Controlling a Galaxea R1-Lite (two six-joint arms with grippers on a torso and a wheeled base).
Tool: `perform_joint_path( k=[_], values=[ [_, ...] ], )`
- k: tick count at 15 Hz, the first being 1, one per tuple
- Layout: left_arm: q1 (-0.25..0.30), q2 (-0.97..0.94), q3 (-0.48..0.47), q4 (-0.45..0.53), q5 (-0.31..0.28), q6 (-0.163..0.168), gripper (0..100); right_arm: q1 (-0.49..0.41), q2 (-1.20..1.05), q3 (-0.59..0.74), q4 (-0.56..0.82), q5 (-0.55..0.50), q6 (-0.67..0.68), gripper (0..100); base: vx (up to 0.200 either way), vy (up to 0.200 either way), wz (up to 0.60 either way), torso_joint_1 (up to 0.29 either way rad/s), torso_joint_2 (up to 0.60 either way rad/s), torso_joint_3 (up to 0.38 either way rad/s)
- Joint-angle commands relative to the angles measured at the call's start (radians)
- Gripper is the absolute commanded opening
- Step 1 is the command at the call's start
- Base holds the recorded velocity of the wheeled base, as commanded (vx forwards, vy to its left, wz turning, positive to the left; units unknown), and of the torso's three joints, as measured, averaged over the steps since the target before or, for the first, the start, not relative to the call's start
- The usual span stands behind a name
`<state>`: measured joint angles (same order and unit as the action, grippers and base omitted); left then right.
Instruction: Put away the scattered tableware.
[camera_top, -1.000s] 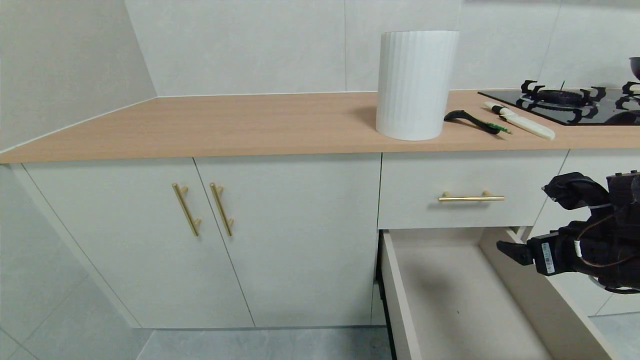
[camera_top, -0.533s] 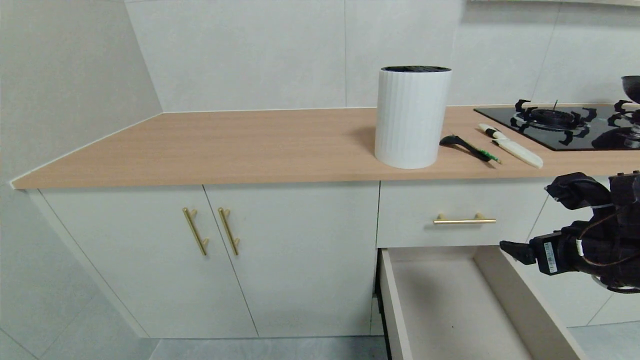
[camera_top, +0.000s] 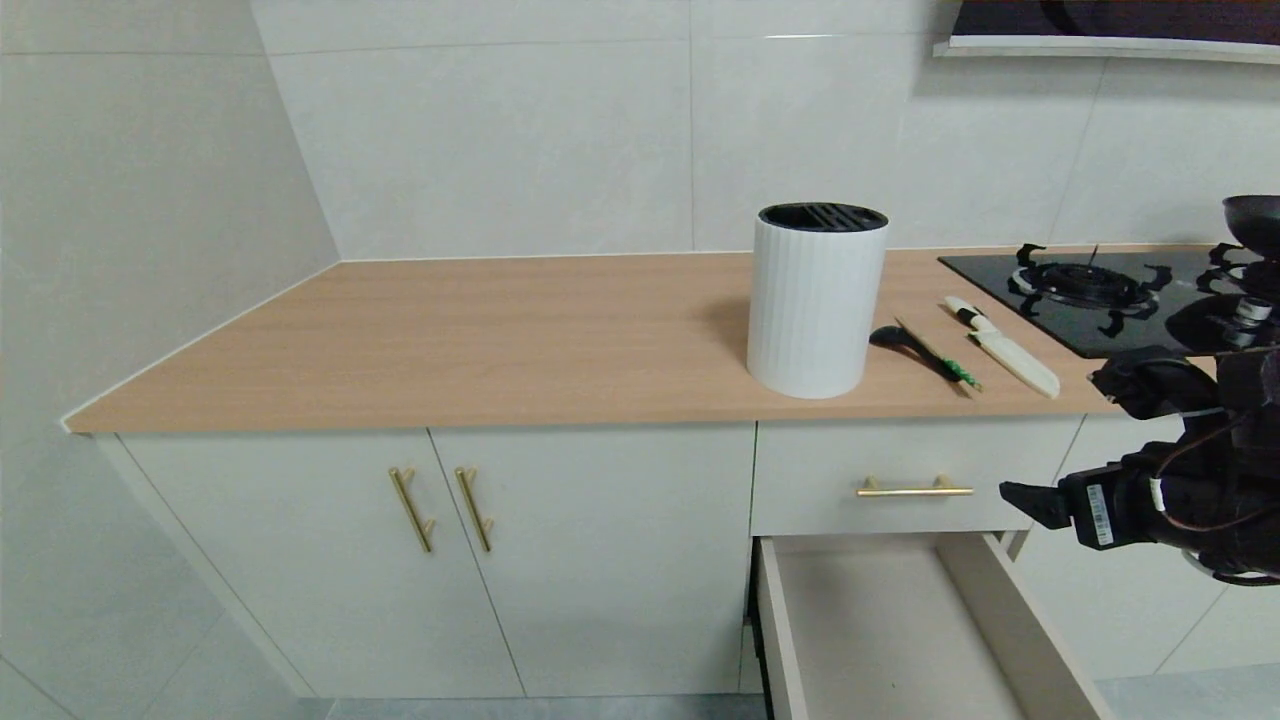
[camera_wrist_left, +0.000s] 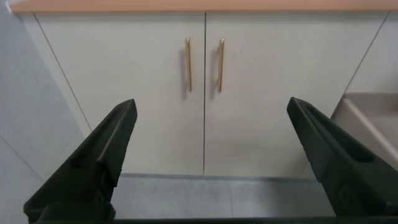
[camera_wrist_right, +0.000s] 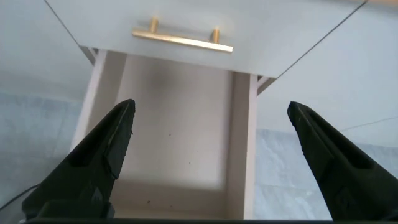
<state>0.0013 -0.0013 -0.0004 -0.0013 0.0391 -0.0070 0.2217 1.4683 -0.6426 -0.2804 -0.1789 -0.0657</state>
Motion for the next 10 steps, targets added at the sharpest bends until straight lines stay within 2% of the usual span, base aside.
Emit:
perform_joint_path(
  k=[1,7,10],
  values=[
    [0.002,0.001,0.0,-0.002,0.001,-0.001,100,-0.001,0.012,-0.002,-0.003,-0.001,0.001,100,0.0,0.0,0.0,0.178,-0.44,-0.237],
    [0.0,0.001,0.0,-0.002,0.001,-0.001,100,-0.001,0.069,-0.012,-0.086,-0.002,0.007,100,0.0,0.0,0.0,0.035,-0.08,-0.045],
    [0.0,0.001,0.0,-0.002,0.001,0.001,100,-0.013,0.129,-0.124,-0.088,0.001,0.123,100,0.0,0.0,0.0,0.0,0.0,0.0]
  ],
)
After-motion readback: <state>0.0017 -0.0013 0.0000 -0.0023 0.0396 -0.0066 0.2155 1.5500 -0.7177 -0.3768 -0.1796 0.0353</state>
